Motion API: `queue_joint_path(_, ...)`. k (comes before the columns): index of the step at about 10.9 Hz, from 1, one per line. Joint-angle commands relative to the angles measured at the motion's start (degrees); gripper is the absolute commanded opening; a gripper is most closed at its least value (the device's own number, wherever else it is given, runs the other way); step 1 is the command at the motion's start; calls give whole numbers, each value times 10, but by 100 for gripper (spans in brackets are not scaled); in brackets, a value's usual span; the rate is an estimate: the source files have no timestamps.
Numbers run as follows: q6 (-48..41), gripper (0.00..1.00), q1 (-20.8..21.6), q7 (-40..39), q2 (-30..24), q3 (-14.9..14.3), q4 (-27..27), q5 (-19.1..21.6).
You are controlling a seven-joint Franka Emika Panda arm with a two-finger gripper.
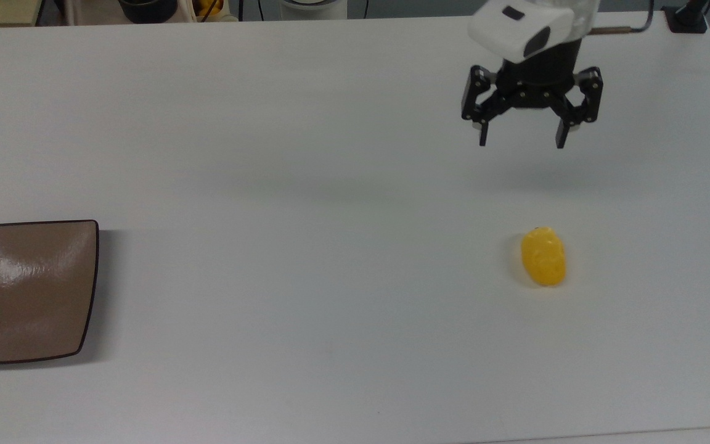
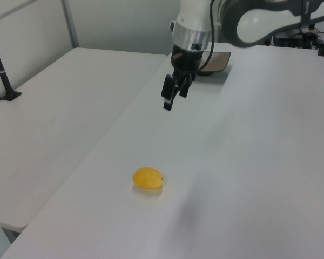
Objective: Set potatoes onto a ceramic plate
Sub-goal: 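Move the open gripper over the yellow potato and lower it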
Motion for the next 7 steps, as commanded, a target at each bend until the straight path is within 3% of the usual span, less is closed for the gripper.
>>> queue_joint_path(1,46,100,36,42,58,-28,32,-19)
queue_joint_path(7,104,100,53,48,133,-32,45,-19)
